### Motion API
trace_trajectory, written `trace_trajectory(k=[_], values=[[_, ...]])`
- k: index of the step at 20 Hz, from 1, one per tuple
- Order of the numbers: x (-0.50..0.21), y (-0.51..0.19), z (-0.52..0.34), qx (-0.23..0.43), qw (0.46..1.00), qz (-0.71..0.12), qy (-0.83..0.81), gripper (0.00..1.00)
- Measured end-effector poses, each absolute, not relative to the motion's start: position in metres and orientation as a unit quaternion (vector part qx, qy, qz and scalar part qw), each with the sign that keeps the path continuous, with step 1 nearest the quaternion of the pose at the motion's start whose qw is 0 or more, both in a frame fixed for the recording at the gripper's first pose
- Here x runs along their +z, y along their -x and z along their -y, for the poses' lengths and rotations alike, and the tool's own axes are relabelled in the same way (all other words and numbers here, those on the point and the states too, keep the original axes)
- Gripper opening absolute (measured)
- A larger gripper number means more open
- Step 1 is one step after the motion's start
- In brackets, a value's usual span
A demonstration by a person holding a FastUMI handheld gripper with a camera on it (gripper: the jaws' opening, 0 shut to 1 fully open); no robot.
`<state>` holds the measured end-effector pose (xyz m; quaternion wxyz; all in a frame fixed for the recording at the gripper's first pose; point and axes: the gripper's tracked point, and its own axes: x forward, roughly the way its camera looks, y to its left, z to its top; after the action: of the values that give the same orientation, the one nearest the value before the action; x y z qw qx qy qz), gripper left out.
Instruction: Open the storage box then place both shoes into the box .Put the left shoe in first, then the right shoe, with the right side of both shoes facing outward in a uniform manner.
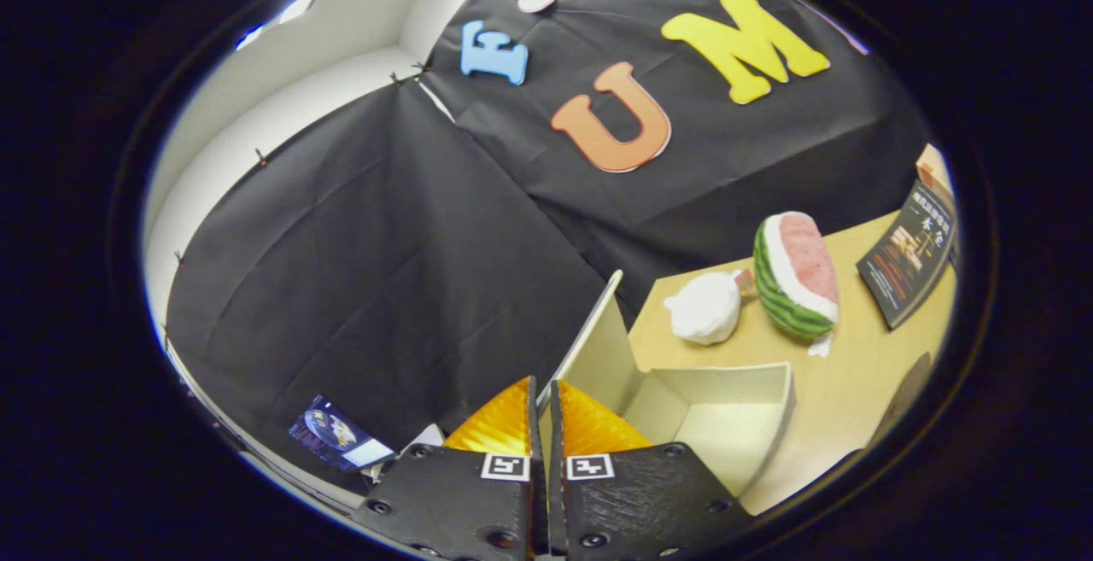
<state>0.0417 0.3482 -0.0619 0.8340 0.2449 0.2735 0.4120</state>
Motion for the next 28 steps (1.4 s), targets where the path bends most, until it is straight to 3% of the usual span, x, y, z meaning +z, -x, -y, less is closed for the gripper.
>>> trace_trajectory(k=[4,5,9,16,28], values=[[-0.062,-0.037,-0.397,0.429,0.839,-0.265,-0.204,0.01],[-0.062,-0.035,-0.406,0.434,0.839,-0.264,-0.193,0.08],[-0.067,-0.031,-0.435,0.446,0.840,-0.260,-0.168,0.16],[-0.067,-0.039,-0.399,0.397,0.878,-0.234,-0.132,0.92],[-0.044,-0.051,-0.170,0.239,0.959,-0.145,-0.049,0.96]])
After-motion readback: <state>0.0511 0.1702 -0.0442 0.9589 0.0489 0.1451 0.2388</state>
